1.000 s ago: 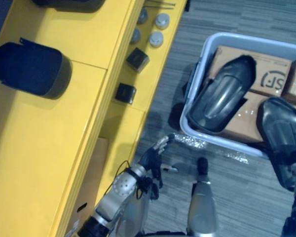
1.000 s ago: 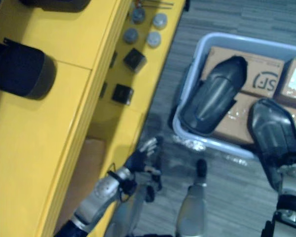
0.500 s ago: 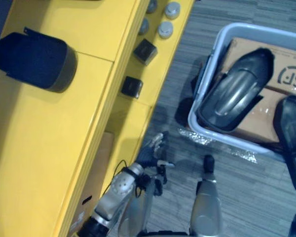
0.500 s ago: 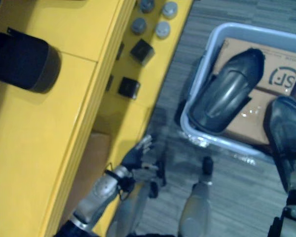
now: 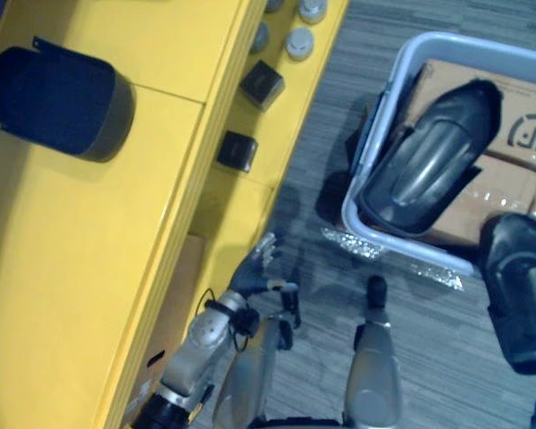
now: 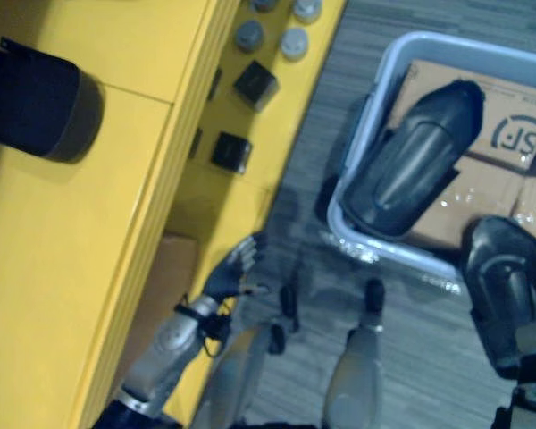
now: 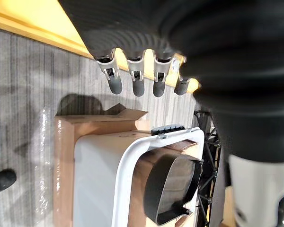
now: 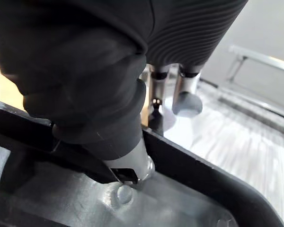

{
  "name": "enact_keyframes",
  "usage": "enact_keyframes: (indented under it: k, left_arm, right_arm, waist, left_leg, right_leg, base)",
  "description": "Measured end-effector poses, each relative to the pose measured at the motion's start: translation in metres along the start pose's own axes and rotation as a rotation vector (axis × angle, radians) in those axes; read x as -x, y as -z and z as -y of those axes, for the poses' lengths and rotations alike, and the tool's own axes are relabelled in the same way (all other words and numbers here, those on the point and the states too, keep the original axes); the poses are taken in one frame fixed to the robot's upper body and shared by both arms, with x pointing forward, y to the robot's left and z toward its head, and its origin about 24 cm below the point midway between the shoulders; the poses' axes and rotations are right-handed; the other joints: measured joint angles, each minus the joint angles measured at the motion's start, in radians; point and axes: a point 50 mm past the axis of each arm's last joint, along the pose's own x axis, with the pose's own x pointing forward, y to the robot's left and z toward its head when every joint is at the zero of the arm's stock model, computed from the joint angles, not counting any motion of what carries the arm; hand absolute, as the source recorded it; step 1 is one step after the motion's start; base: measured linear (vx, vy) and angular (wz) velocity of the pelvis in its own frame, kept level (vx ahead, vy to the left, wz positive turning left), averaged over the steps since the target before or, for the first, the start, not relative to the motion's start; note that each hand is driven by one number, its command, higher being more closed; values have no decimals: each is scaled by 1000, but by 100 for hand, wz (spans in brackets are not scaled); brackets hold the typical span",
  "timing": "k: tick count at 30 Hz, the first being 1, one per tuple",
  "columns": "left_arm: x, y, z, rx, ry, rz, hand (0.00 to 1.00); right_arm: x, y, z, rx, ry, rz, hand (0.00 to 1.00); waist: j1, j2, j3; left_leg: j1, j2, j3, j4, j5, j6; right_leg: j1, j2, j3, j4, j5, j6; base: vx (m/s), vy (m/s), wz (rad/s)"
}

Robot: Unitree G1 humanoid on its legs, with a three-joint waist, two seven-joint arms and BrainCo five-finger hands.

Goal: Walk over and take plastic housings, then place them on the shelf

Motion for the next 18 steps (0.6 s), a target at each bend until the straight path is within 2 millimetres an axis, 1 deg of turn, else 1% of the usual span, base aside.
enact_keyframes:
  k: [4,6,9,11,13,15,17,18]
  left_arm:
    - [0,0,0,3,-1,2,0]
    - [0,-1,-2,4,-6,6,0]
    - [1,-6,-5,2,-16,23,0]
    - [4,-14,-6,-5,-19,57,0]
    - [7,-17,-7,-22,-9,66,0]
    - [10,-17,-8,-28,-11,60,0]
    - [11,-16,-9,-25,-15,55,0]
    - [12,-17,-8,-25,-15,59,0]
  right_arm:
    - [3,-1,-7,-32,21,1,100]
    - [5,-1,-11,-89,50,-11,100]
    - [7,-1,-14,-161,89,-15,100]
    - [9,-6,-5,-241,153,10,100]
    - [11,-12,3,-288,202,33,100]
    - [15,-17,9,-362,241,49,100]
    - [20,-22,18,-507,298,69,100]
    - [21,-23,20,-537,312,74,100]
  waist:
    - [-1,-7,5]
    - [-1,-12,8]
    - [-3,-22,15]
    - [-4,-29,19]
    - [-8,-39,26]
    - [-12,-51,33]
    - [-24,-61,38]
    - [-24,-64,37]
  left_leg:
    - [2,4,2,2,0,0]
    - [4,9,1,4,0,0]
    - [28,9,0,-5,0,0]
    - [43,9,-1,-11,0,0]
    - [59,9,0,-23,2,-2]
    - [77,9,0,-30,2,-2]
    - [98,9,-3,-41,3,-4]
    - [104,9,-2,-45,3,-4]
  right_leg:
    - [4,3,0,-5,2,-3]
    - [13,9,0,-16,7,-10]
    - [38,11,-2,-27,9,-11]
    - [54,12,-3,-33,9,-11]
    - [64,12,-2,-37,9,-11]
    - [83,15,-3,-46,11,-8]
    - [107,16,-5,-56,14,-2]
    - [110,16,-4,-57,15,-1]
  base:
    - [-17,-5,-3]
    - [0,0,0]
    - [0,0,0]
    - [0,0,0]
    - [0,0,0]
    - [18,-9,0]
    - [41,-17,3]
    - [42,-11,0]
